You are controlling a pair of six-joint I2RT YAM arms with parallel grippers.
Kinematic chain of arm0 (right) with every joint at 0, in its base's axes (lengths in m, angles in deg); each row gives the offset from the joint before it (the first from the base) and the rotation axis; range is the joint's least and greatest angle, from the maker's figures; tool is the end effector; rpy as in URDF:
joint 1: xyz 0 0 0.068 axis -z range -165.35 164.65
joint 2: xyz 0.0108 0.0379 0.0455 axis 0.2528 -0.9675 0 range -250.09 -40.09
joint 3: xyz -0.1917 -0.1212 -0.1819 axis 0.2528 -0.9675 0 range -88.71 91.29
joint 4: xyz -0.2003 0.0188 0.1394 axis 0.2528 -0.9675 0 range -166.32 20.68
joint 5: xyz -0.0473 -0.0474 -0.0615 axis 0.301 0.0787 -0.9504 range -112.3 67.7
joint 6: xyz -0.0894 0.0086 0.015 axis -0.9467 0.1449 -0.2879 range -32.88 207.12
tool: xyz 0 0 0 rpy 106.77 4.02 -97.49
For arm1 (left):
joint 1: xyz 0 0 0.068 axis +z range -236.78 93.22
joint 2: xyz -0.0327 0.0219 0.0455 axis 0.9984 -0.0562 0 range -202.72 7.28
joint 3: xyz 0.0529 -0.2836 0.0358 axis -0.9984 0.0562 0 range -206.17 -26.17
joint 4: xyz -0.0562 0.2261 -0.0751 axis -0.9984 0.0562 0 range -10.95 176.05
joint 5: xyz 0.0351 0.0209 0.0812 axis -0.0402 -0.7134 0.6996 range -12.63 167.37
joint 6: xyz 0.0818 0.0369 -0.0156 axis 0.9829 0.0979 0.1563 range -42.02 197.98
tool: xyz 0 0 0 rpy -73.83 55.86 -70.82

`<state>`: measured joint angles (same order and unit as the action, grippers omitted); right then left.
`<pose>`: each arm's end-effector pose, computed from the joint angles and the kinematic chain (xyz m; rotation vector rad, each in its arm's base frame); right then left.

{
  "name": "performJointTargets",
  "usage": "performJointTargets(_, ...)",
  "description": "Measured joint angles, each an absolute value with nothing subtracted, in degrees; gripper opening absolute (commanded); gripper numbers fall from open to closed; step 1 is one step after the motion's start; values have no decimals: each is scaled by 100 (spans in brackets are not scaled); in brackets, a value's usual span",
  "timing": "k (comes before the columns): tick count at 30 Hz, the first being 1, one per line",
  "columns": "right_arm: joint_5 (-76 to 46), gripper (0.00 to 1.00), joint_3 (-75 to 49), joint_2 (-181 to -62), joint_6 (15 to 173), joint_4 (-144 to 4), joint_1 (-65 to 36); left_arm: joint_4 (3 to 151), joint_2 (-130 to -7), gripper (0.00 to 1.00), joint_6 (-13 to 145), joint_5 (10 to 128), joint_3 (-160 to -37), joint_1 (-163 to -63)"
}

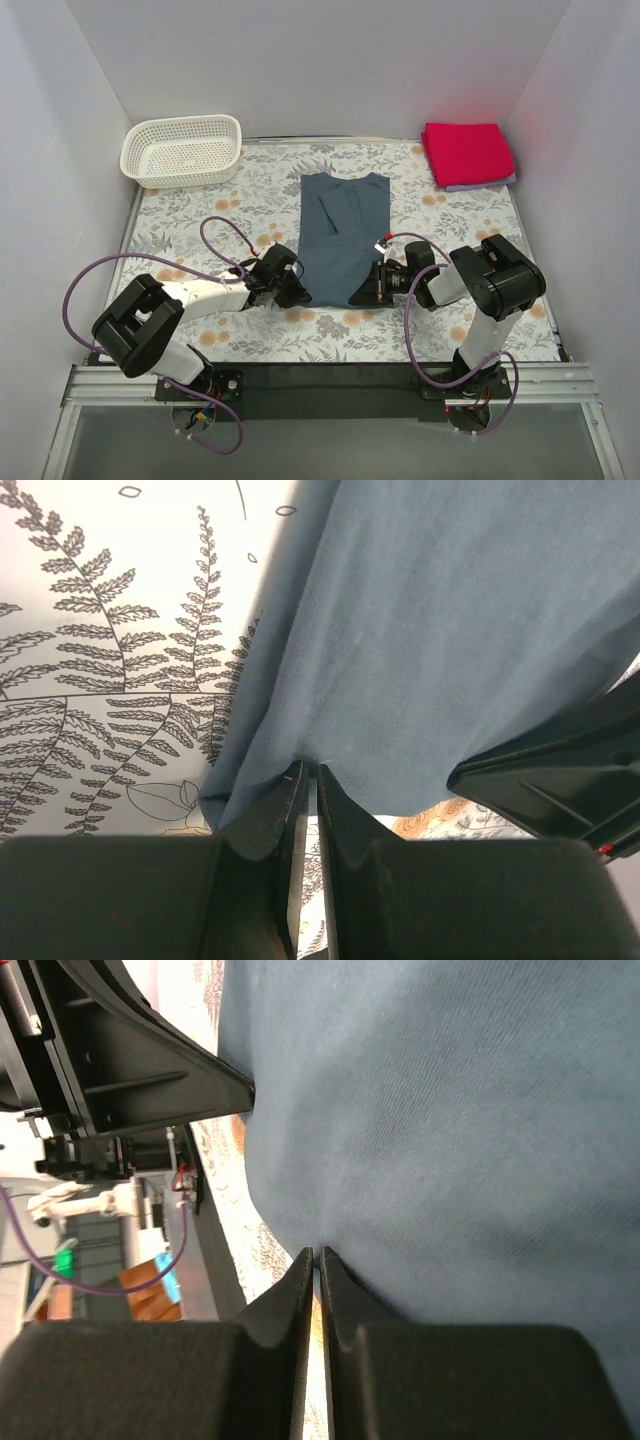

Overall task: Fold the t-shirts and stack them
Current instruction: Fold the tshirt

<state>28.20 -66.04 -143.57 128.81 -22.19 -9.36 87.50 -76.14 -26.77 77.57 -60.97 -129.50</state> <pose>0.2358 0.1739 0.1038 -0.2188 2.3464 1.5690 0.1967 -0.1811 0.1328 -1.4783 2.4560 -0.8121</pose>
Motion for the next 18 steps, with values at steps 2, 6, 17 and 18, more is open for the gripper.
performJointTargets(2, 2710, 12, -6700, -14189, 12829, -2247, -915, 8737, -7612, 11, -2712, 7738, -6082, -12936)
performJointTargets(6, 2525, 12, -7017, -13717, 12671, -2424, -692, 8735, -7612, 11, -2771, 7725, -6076, -12926)
performJointTargets(17, 2560, 12, -7869, -12963, 12420, -2684, 233, 8776, -7588, 10, -2863, 7731, -6063, -12923)
performJointTargets(18, 2560, 12, -7893, -12930, 12413, -2702, 246, 8794, -7579, 8, -2867, 7731, -6063, -12923)
